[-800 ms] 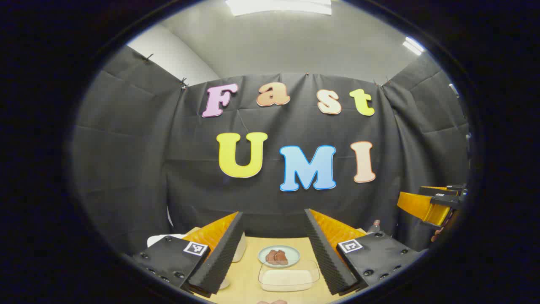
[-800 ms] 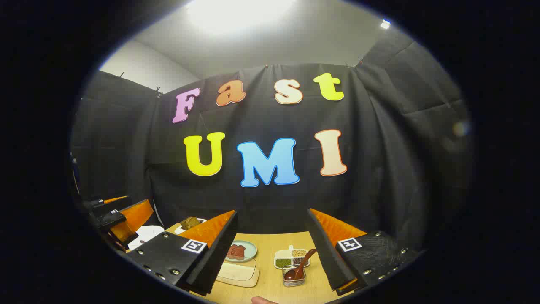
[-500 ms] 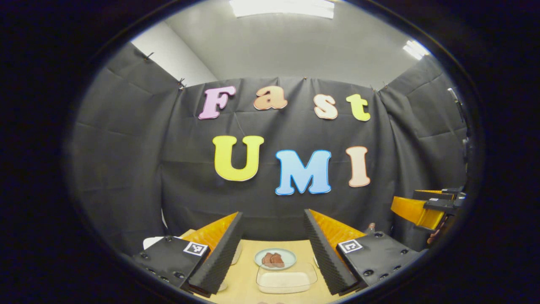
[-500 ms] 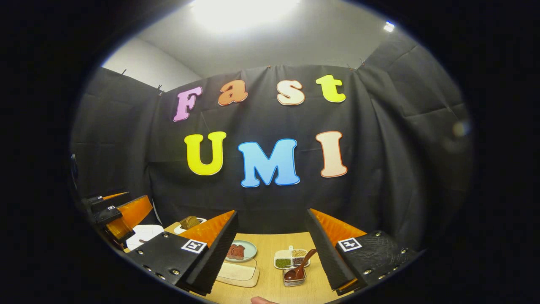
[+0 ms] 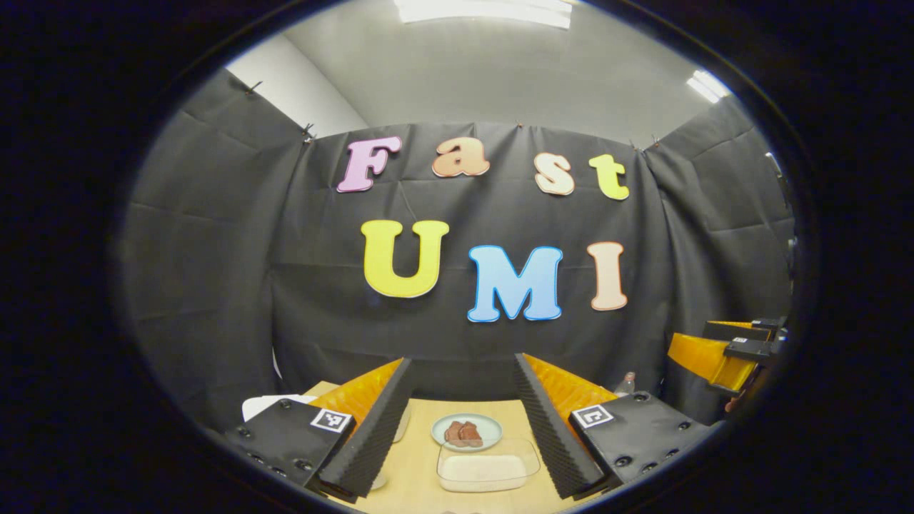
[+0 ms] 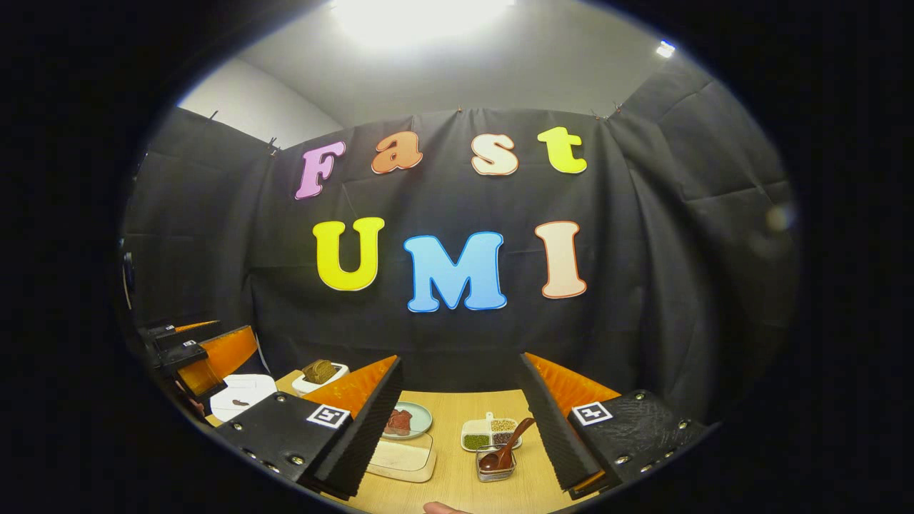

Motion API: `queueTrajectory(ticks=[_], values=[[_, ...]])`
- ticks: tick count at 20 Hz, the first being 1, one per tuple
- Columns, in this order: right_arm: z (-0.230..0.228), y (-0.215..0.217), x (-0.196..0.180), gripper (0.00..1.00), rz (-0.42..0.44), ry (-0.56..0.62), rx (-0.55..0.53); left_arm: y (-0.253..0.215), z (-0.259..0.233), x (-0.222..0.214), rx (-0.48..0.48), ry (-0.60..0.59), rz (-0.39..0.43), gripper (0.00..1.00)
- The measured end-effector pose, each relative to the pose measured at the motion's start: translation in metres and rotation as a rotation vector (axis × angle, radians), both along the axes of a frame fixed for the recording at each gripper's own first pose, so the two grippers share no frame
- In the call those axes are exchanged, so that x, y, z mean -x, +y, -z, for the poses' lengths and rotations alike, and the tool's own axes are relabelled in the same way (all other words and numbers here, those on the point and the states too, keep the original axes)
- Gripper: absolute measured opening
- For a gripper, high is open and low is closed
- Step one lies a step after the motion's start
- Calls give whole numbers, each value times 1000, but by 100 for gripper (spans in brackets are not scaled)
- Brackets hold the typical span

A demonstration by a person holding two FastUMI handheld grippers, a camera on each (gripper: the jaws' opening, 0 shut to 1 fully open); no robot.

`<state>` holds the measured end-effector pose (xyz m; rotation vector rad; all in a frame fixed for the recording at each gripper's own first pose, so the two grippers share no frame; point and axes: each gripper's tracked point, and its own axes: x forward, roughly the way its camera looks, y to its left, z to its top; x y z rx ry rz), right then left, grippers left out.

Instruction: Close the left gripper, press the button to open the rice cooker; take a wooden spoon from the chopstick holder with the right hand, scoop a spoonful of rice and pour it into the rice cooker, then put the wooden spoon back into the chopstick holder.

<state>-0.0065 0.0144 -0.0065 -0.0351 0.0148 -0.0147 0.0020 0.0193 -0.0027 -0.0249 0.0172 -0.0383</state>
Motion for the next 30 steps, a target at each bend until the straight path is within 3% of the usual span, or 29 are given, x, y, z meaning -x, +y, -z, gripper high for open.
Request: queueTrajectory(ticks=[7,10,11,12,14,16,17,18,24,30], values=[[8,1,-9,97,-9,18,-8,29,27,-10,10,57,-41,100],[12,3,-12,97,-20,21,-1,34,53,-17,45,100,-17,84],[14,4,-14,97,-25,23,3,33,63,-19,69,118,3,85],[18,5,-15,97,-30,29,6,45,72,-20,77,137,-15,75],[20,7,-17,97,-37,37,9,71,95,-23,53,182,-73,37],[24,7,-21,97,-42,45,9,92,117,-25,57,243,-96,10],[26,7,-24,97,-45,49,10,101,130,-33,71,265,-107,11],[27,6,-26,97,-45,52,11,112,136,-28,84,288,-122,6],[41,2,-38,97,-37,84,7,196,204,-32,120,479,-247,8],[49,3,-48,98,-37,107,27,233,254,-40,231,594,-303,9]])
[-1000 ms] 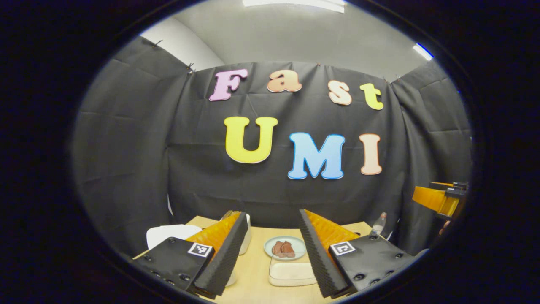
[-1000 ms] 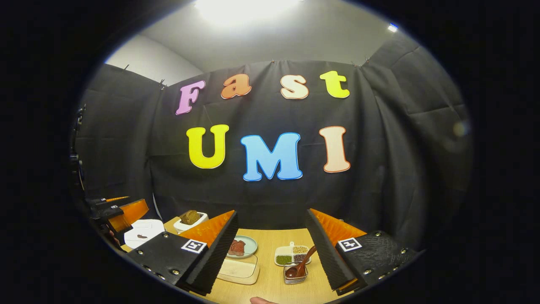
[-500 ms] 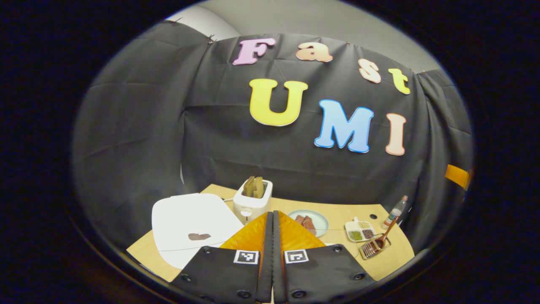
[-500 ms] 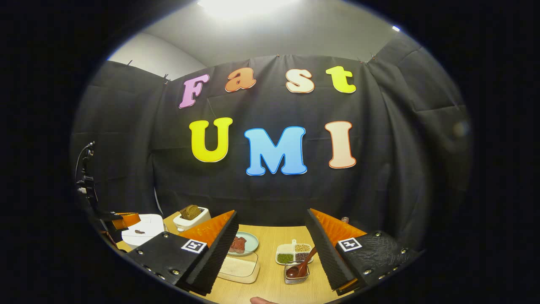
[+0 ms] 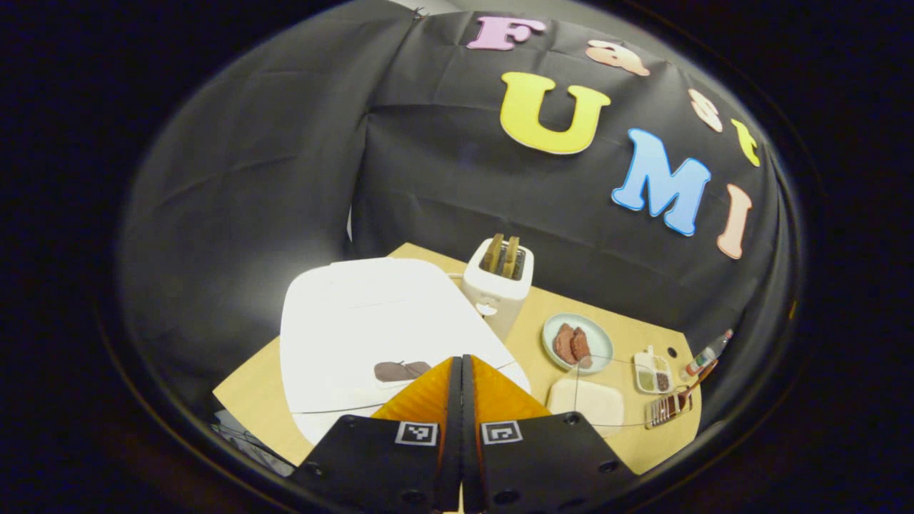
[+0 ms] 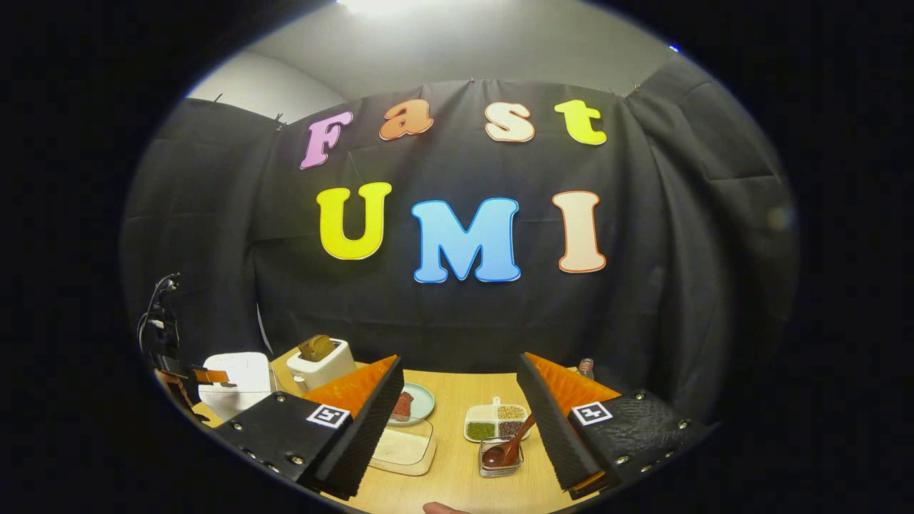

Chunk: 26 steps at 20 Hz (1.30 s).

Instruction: Close the left gripper, press the button to open the rice cooker; take a wooden spoon from the chopstick holder with the right hand, scoop a spoonful of rice and pour it into the rice cooker, then put the wooden spoon back into the chopstick holder.

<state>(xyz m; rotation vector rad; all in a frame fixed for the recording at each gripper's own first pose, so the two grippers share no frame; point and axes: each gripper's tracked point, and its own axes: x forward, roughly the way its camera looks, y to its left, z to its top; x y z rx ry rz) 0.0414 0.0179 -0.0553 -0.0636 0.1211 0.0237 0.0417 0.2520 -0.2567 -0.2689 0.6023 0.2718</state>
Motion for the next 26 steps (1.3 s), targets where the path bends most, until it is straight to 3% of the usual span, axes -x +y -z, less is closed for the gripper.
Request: queueTrajectory(ticks=[6,10,14,15,16,19,22,26], values=[[3,-7,-6,97,28,9,9,29,37,-2,-16,86,-30,9],[1,-7,-9,97,33,7,2,32,31,-10,-31,64,-15,9],[-1,-4,-11,97,27,-3,9,39,-37,-19,-132,-120,-45,11],[-2,-3,-11,97,26,-6,12,38,-67,-24,-148,-196,-52,19],[-2,-3,-11,97,25,-9,14,34,-93,-21,-167,-257,-51,41],[-6,-5,-11,98,28,-19,16,17,-146,-16,-211,-366,-9,70],[-11,-8,-9,97,39,-32,13,1,-183,-8,-260,-455,42,73],[-15,-11,-3,98,68,-47,21,-24,-200,5,-277,-533,87,89]])
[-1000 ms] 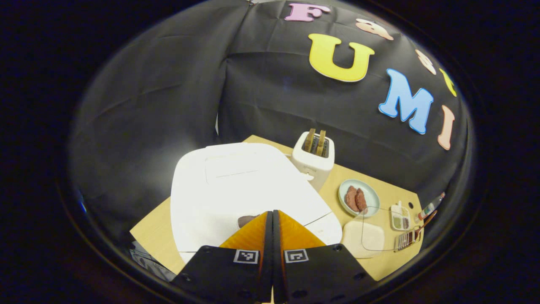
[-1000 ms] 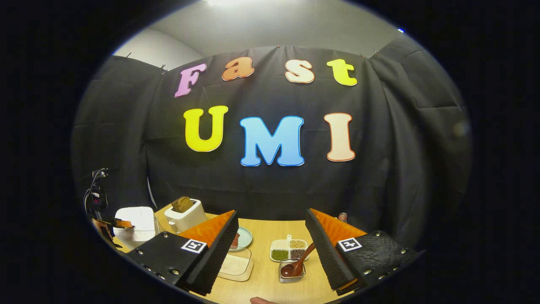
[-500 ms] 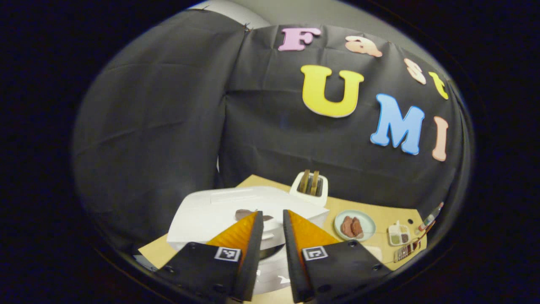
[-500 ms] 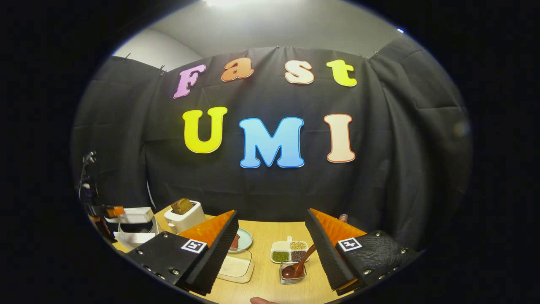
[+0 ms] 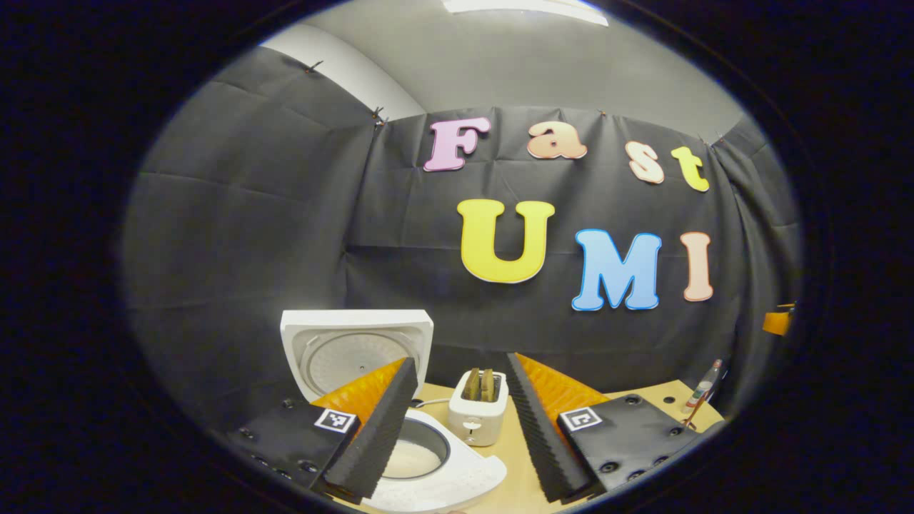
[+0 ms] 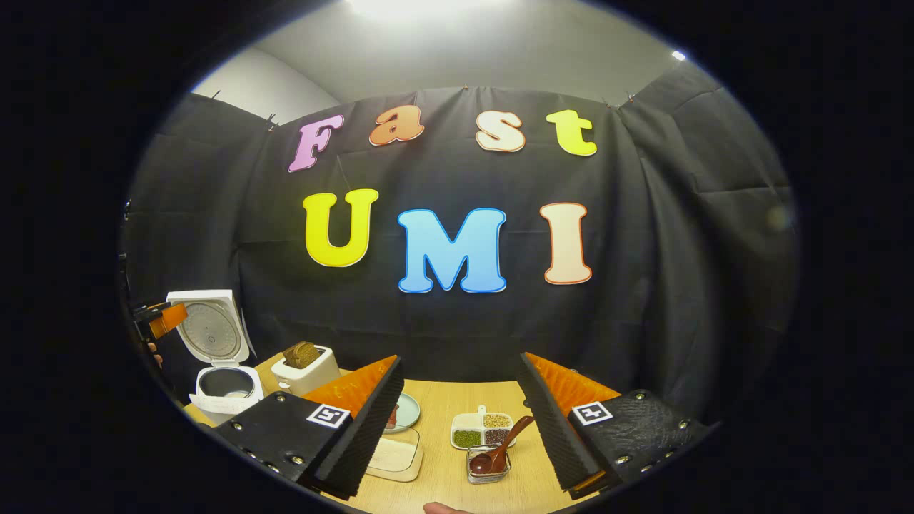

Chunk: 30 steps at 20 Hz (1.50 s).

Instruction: Close the left gripper, press the button to open the rice cooker; take a wooden spoon from the chopstick holder with the right hand, scoop a spoonful of rice and pour it into the rice cooker, then put the wooden spoon back into the chopstick holder.

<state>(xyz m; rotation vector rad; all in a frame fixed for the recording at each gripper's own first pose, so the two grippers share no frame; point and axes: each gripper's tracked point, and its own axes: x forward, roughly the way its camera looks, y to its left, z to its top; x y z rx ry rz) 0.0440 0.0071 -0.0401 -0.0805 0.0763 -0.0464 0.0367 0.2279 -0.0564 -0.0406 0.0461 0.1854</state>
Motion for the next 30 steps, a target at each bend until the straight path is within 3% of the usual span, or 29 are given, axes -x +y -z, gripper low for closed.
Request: queueTrajectory(ticks=[4,11,14,22,26,30], values=[[3,-3,9,97,41,-7,15,-26,-2,6,4,-9,63,98],[3,-23,12,96,93,-48,56,-51,7,11,46,3,151,99],[10,-32,-2,96,71,-50,64,-77,8,10,108,4,220,97],[75,-92,-62,96,68,34,54,-93,5,4,94,13,177,96],[126,-115,-89,96,75,121,-28,-96,15,7,57,30,144,97],[175,-130,-112,97,81,189,-96,-84,-9,12,-12,-84,56,98]])
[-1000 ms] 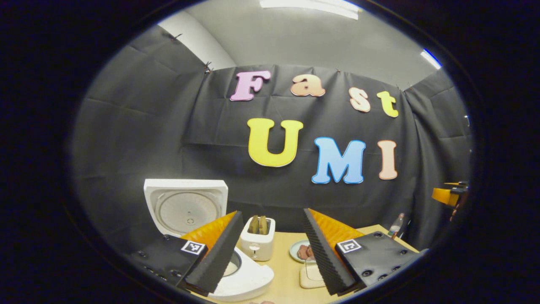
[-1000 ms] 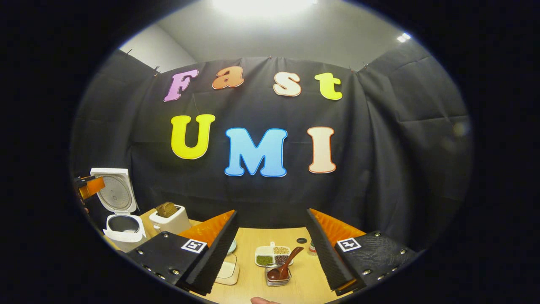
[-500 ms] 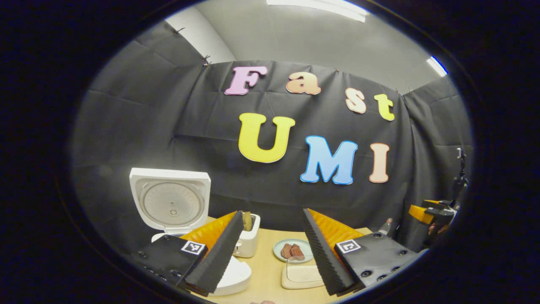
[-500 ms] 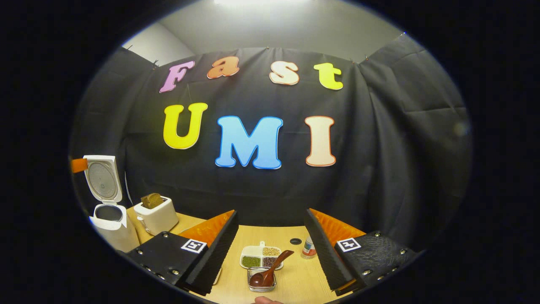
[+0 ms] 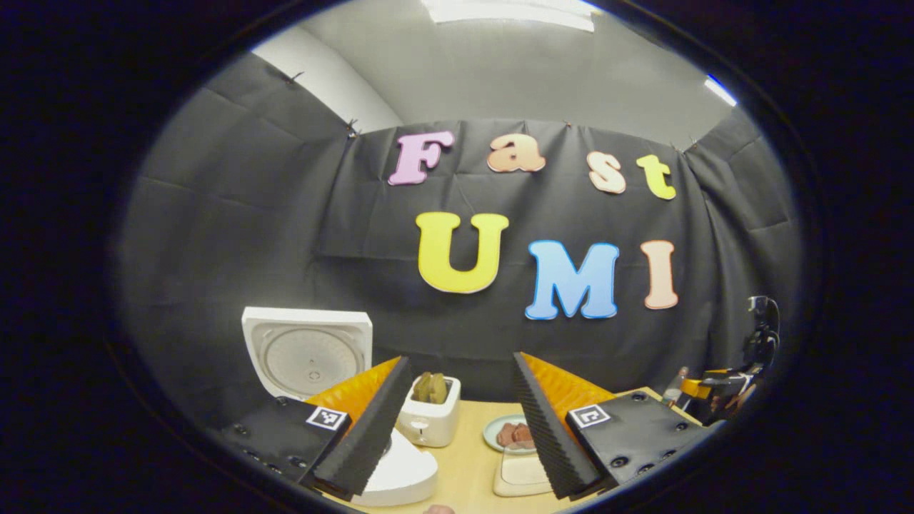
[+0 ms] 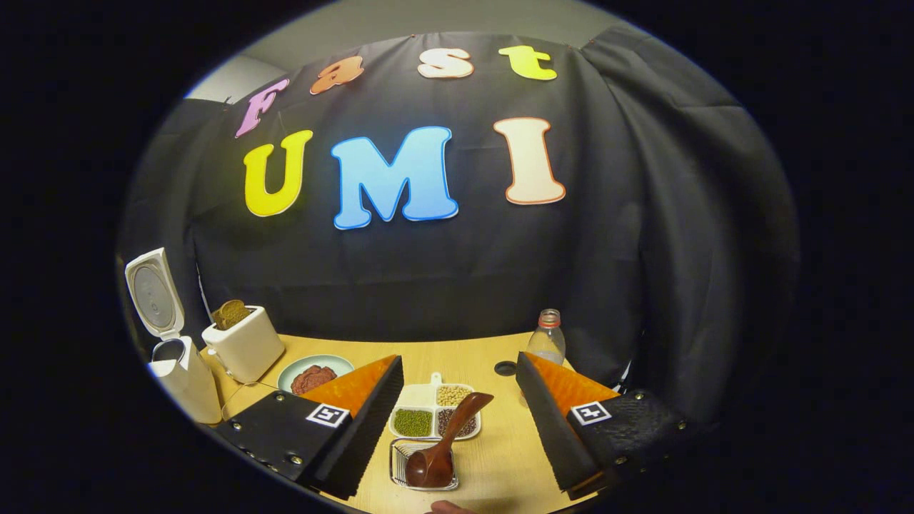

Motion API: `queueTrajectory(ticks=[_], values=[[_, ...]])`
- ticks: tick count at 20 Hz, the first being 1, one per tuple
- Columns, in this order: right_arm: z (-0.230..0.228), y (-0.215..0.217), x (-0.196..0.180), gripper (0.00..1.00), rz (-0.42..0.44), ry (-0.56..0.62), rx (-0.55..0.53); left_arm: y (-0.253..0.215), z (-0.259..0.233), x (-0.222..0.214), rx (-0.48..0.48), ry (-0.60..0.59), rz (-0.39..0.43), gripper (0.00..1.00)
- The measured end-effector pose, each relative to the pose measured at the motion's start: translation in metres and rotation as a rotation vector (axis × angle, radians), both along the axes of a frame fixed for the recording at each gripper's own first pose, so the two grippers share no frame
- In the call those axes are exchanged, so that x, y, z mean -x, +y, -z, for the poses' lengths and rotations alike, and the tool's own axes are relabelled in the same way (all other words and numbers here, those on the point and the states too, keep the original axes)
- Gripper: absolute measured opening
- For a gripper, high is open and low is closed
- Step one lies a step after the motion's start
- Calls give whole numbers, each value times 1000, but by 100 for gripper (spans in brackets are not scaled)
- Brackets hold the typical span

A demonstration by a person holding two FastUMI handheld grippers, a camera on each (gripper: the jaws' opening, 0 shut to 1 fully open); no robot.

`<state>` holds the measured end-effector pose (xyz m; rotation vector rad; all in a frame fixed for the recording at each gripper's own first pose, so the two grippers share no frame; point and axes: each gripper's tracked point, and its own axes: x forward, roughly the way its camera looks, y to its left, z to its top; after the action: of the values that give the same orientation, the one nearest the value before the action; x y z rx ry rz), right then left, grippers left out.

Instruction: Close the left gripper, press the button to open the rice cooker; take a wooden spoon from the chopstick holder with the right hand, scoop a spoonful of rice and pour it into the rice cooker, then put the wooden spoon back into the chopstick holder.

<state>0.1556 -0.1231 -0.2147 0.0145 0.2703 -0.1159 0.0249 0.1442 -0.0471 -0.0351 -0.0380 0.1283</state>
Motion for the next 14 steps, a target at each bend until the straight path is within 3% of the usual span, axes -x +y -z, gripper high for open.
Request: queueTrajectory(ticks=[3,7,10,13,14], values=[[36,-5,-14,98,-2,68,-64,10,7,4,-25,17,-54,96],[80,-12,-29,97,-17,152,-59,21,16,5,-83,63,-120,96],[102,-14,-42,97,-21,190,-112,15,21,4,-104,87,-121,97],[114,-11,-53,93,-48,207,-181,15,27,2,-102,113,-127,98],[117,-6,-55,84,-65,213,-213,13,27,1,-96,116,-126,99]])
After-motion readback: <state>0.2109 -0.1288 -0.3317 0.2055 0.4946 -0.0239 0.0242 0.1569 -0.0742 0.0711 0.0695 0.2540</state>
